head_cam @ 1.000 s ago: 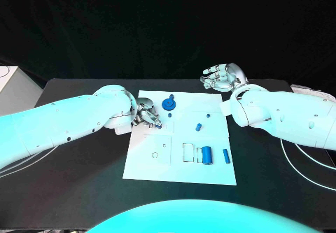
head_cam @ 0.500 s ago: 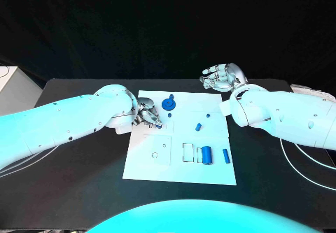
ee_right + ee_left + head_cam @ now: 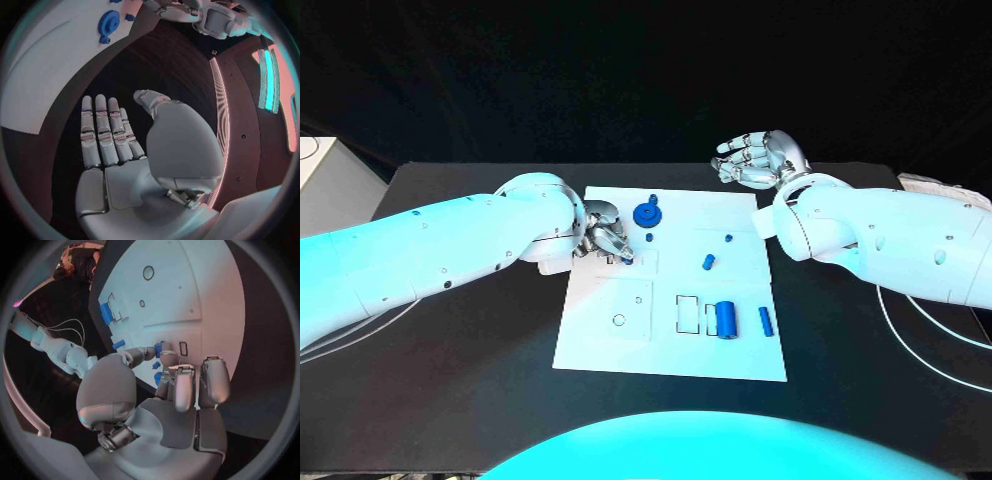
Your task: Assemble the parts on the task board
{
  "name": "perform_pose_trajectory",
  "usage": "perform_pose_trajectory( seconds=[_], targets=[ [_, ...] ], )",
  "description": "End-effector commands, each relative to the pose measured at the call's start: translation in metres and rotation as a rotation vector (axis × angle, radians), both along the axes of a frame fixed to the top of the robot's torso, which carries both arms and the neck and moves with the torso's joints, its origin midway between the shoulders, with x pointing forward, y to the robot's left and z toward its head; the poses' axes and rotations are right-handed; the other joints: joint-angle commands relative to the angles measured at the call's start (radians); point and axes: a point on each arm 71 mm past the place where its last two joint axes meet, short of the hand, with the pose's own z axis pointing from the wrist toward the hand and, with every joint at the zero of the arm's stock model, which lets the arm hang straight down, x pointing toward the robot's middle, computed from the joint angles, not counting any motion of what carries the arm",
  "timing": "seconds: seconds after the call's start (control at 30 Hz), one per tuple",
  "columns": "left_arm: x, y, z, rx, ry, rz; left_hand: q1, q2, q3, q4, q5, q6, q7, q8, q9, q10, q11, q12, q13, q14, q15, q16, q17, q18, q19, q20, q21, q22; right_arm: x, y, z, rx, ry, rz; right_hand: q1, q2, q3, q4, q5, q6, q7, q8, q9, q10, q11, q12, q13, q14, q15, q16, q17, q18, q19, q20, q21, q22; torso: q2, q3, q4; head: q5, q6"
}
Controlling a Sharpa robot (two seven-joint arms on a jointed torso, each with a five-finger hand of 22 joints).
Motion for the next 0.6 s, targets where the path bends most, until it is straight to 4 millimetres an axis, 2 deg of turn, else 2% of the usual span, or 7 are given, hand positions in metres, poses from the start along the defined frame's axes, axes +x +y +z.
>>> perform_pose_trajectory(
  seconds=[0.03, 0.23, 0.5, 0.6],
  targets=[
    [-0.0026, -0.0034, -0.0025, 0.032, 0.017, -0.034, 0.011, -0.002, 0.236, -0.239, 0.017, 0.011, -0.003, -0.006, 0.0, 0.005, -0.002, 0.005, 0.005, 0.078, -0.004, 0.006, 0.174, -0.01, 0.009, 0.001, 0.007, 0.004, -0.0004, 0.0018, 0.0002, 0.001, -0.005, 0.021, -0.006, 0.004, -0.001, -0.005, 0.006, -0.009, 0.04, 0.004, -0.001, -0.003, 0.001, -0.003, -0.001, -0.006, 0.003, -0.005, -0.001, 0.013, -0.007, 0.002, -0.002, -0.001, 0.0, -0.0002, 0.0004, 0.0, 0.0],
    [-0.0019, -0.005, -0.004, 0.046, 0.015, -0.038, 0.0, 0.005, 0.215, -0.227, 0.045, 0.024, -0.008, -0.006, 0.006, 0.034, -0.006, 0.026, 0.048, 0.082, -0.006, 0.012, 0.19, -0.012, 0.014, 0.001, 0.009, 0.012, -0.0006, 0.0017, 0.0003, 0.002, -0.006, 0.021, -0.006, 0.004, -0.001, -0.005, 0.006, -0.009, 0.04, 0.004, -0.001, -0.003, 0.001, -0.003, -0.001, -0.006, 0.003, -0.005, -0.001, 0.013, -0.007, 0.002, -0.002, -0.001, 0.0, -0.0014, 0.0001, -0.001, 0.0],
    [-0.0011, -0.0041, -0.0051, 0.043, 0.025, -0.029, -0.011, 0.015, 0.204, -0.218, 0.053, 0.034, -0.014, -0.004, 0.01, 0.058, -0.011, 0.045, 0.087, 0.085, -0.009, 0.016, 0.201, -0.013, 0.018, -0.002, 0.01, 0.018, -0.0007, 0.0014, 0.0003, 0.002, -0.006, 0.021, -0.006, 0.004, -0.001, -0.005, 0.006, -0.009, 0.04, 0.004, -0.001, -0.003, 0.001, -0.003, -0.001, -0.006, 0.003, -0.005, -0.001, 0.013, -0.007, 0.002, -0.002, -0.001, -0.001, -0.0008, -0.0003, -0.002, 0.0],
    [-0.0008, -0.0035, -0.0053, 0.035, 0.031, -0.022, -0.014, 0.018, 0.203, -0.217, 0.057, 0.036, -0.016, -0.003, 0.011, 0.063, -0.012, 0.048, 0.094, 0.086, -0.01, 0.017, 0.203, -0.013, 0.019, -0.003, 0.01, 0.019, -0.0007, 0.0013, 0.0003, 0.002, -0.006, 0.02, -0.006, 0.004, -0.001, -0.005, 0.006, -0.009, 0.04, 0.004, -0.001, -0.003, 0.001, -0.003, -0.001, -0.006, 0.003, -0.005, -0.001, 0.013, -0.007, 0.002, -0.002, -0.001, -0.001, -0.0017, -0.0002, -0.002, 0.0]
  ],
)
